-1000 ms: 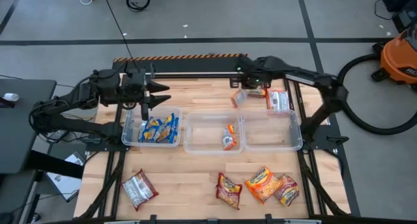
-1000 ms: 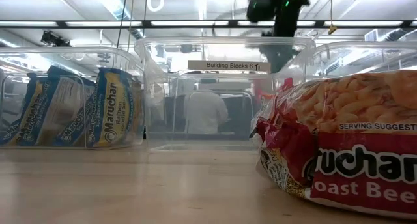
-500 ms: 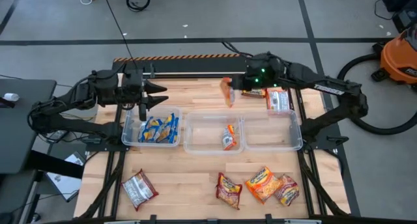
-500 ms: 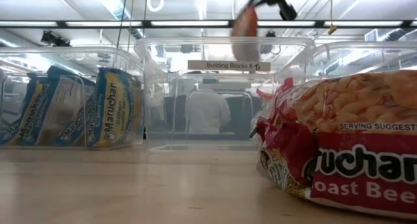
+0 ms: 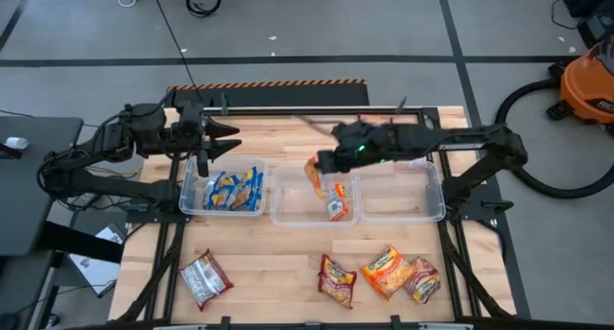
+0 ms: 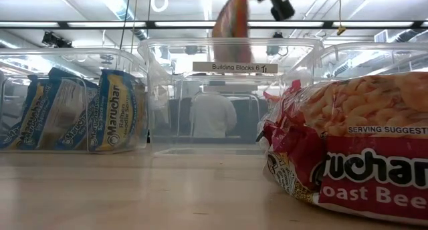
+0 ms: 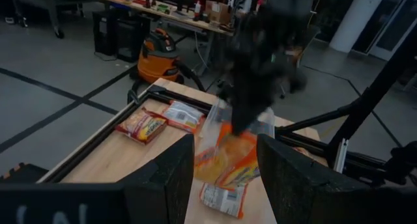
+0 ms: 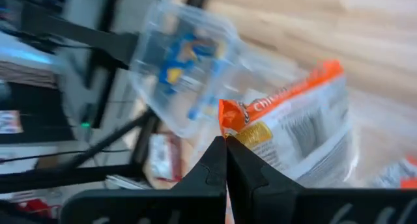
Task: Sort Maruchan noodles
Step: Put the orange noodle pack into the middle transparent bin
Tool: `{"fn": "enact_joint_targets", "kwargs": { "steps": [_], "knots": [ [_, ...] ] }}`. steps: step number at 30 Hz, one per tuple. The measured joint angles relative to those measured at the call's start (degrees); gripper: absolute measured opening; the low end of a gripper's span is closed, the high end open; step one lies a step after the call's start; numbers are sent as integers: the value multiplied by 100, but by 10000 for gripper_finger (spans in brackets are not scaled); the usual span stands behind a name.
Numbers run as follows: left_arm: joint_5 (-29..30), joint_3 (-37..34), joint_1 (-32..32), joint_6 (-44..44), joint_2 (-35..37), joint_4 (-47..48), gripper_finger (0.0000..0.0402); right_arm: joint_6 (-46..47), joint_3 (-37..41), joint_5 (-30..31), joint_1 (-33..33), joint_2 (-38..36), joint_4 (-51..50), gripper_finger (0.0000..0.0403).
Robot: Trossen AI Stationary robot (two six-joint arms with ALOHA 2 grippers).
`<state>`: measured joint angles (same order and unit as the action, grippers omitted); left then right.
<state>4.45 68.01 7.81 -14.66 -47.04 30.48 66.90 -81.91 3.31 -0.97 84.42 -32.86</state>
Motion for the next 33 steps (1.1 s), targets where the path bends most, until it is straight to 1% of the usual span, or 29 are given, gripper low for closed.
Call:
{"fn": "enact_joint_targets", "kwargs": {
  "steps": [6,11,16,21,24,30,33],
  "knots": [
    [-4,0,-150,-92,-9,44,172,429,98,0,147,532,-66,3],
    [-1,0,-222,-136,-9,44,172,677,98,-80,209,900,144,3],
    [-2,0,-229,-166,-9,61,172,842,98,-122,410,916,248,3],
    [49,0,-226,-122,-11,90,172,900,94,68,604,689,378,3],
    [139,0,-225,-120,-14,93,172,915,94,138,621,664,74,3],
    [153,0,-225,-121,-16,94,172,1009,145,113,462,739,-1179,3],
    [196,0,-225,-120,-17,89,172,1011,358,-23,295,732,-1168,3]
  ]
}}
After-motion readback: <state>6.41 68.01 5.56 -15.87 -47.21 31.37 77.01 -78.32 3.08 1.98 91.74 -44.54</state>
